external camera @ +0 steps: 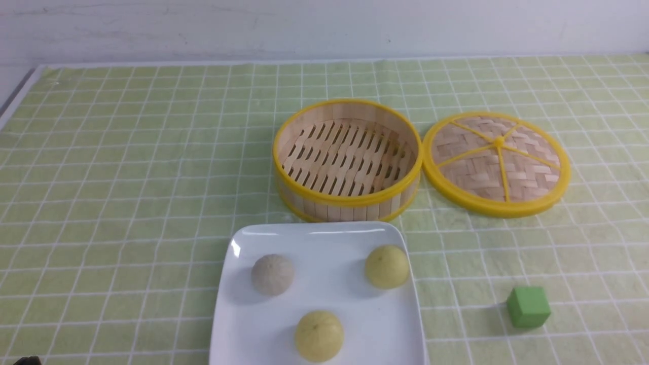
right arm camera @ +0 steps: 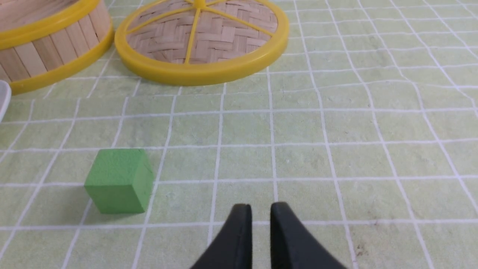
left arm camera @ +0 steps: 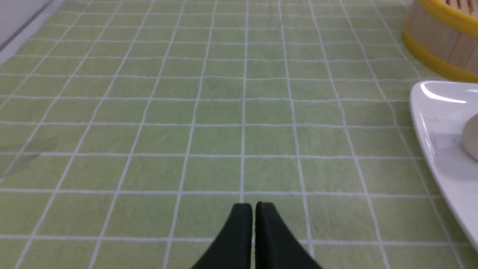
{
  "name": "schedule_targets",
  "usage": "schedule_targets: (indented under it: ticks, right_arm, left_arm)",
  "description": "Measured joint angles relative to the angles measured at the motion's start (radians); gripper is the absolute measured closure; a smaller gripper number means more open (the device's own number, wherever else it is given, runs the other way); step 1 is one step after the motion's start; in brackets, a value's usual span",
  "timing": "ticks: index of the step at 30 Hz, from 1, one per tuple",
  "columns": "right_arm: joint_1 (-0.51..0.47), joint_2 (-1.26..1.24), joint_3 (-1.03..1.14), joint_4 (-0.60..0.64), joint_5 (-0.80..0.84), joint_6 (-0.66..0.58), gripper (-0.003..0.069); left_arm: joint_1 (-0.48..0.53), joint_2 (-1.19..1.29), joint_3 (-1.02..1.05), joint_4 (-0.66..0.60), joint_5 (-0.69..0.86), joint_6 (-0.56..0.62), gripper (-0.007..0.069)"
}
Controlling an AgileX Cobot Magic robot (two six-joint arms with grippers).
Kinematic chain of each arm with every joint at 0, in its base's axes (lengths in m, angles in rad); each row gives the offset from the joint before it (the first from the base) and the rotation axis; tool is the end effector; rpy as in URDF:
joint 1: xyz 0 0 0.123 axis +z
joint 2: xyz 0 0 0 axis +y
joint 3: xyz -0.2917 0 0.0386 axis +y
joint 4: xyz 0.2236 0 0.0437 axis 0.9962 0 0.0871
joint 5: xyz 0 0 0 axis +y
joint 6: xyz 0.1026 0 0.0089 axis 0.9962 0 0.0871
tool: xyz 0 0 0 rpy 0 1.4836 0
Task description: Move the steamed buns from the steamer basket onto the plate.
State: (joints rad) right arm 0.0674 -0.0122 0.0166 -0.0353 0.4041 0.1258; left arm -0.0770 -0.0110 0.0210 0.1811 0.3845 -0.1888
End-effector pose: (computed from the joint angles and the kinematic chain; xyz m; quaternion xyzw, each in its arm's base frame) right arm 0.0294 0.0005 0.1682 0.0146 0.8109 0.0414 0.5835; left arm 0.0305 0.0046 0.1693 0.0026 0.8051 -0.0017 0.5931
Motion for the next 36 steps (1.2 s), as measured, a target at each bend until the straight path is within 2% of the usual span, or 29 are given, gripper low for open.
schedule_targets:
  ticks: [9,29,36]
  right_arm:
    - [0.000,0.000,0.000,0.000,0.000,0.000,0.0547]
    - [0.000,0.000,0.000,0.000,0.000,0.000,0.0534]
    - [0.000,0.000,0.000,0.000,0.000,0.000,0.0529]
  left_arm:
    - [-0.030,0.000,0.000,-0.001,0.002,0.002,0.0572]
    - [-0.030,0.000,0.000,-0.001,0.002,0.004,0.0552]
    - [-0.030,0.000,0.001,0.036,0.002,0.004,0.0542]
